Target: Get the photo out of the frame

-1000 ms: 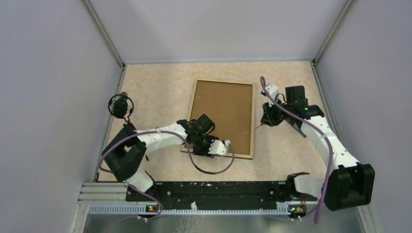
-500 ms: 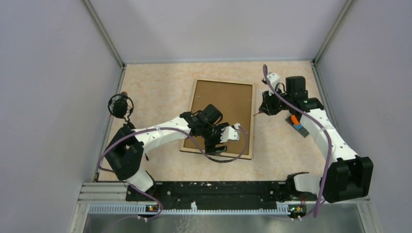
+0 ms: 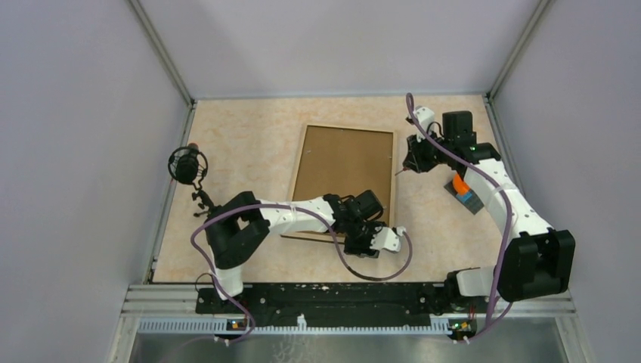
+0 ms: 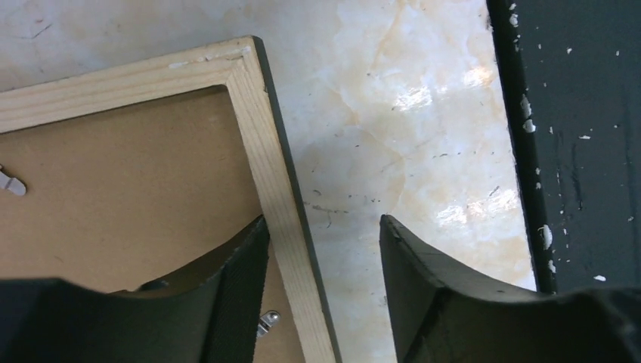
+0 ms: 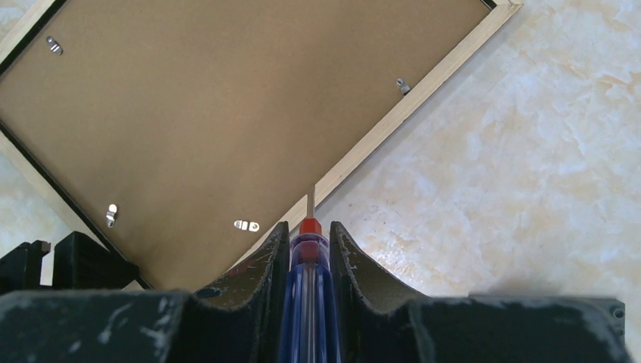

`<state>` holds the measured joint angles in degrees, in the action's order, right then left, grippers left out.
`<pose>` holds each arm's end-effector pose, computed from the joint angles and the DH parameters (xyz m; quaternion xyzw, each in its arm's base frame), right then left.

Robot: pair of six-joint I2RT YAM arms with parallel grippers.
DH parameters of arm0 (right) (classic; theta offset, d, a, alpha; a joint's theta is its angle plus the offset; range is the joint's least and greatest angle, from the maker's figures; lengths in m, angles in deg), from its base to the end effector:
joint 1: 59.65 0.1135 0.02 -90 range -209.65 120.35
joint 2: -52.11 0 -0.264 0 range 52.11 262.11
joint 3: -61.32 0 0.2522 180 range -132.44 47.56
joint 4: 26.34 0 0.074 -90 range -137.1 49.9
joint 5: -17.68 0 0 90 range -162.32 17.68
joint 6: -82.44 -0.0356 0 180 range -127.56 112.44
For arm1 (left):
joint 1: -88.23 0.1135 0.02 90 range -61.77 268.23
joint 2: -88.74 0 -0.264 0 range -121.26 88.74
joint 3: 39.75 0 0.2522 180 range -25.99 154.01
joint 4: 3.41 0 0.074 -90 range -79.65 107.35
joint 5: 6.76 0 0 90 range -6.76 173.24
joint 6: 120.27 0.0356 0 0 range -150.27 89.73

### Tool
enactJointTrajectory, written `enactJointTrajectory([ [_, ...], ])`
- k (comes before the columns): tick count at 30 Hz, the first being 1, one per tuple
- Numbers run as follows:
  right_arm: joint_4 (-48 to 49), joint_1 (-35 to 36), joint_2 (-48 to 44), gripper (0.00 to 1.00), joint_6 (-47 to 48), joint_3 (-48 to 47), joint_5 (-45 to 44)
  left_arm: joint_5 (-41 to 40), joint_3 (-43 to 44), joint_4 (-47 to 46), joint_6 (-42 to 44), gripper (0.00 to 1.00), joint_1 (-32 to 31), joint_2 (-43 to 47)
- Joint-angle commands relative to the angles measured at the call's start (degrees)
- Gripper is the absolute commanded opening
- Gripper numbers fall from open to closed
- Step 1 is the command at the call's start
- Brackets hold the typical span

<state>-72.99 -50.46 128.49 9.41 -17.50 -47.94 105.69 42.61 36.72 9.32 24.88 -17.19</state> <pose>0.2801 0.0602 0.3066 -0.2838 0.8585 0.1683 0.3926 0.1542 -0.3377 0.1707 0.7748 0.5603 -0.2314 0.1793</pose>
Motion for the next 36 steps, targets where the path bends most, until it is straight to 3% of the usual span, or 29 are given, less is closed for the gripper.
enactJointTrajectory([
  [1, 0.3, -0.4, 0.4, 0.0, 1.1, -2.6, 0.8, 4.6, -1.2, 6.1, 2.8, 0.56, -3.3, -0.2],
  [12, -1.7, -0.4, 0.2, 0.0, 2.1, -2.0, 2.1, 12.3, -2.8, 12.8, 3.0, 0.49, -5.9, 4.5],
  [16, -3.6, -0.1, -0.1, 0.0, 3.3, -2.0, 1.3, 9.5, -3.2, 11.9, 2.1, 0.6, -5.2, 6.7],
  [21, -3.2, 3.6, -0.5, 0.0, 3.9, -0.8, -4.0, 11.5, -3.7, 9.8, 1.2, 0.69, 1.0, 10.5],
  [26, -3.0, 7.0, 2.5, 0.0, 3.7, -1.4, -10.2, 15.3, -3.5, 9.2, 0.0, 0.7, 6.9, 11.0],
  [36, -1.1, 8.5, 5.6, 0.0, 3.7, 0.4, -15.5, 16.3, -5.6, 5.8, 0.1, 0.73, 6.7, 7.9],
])
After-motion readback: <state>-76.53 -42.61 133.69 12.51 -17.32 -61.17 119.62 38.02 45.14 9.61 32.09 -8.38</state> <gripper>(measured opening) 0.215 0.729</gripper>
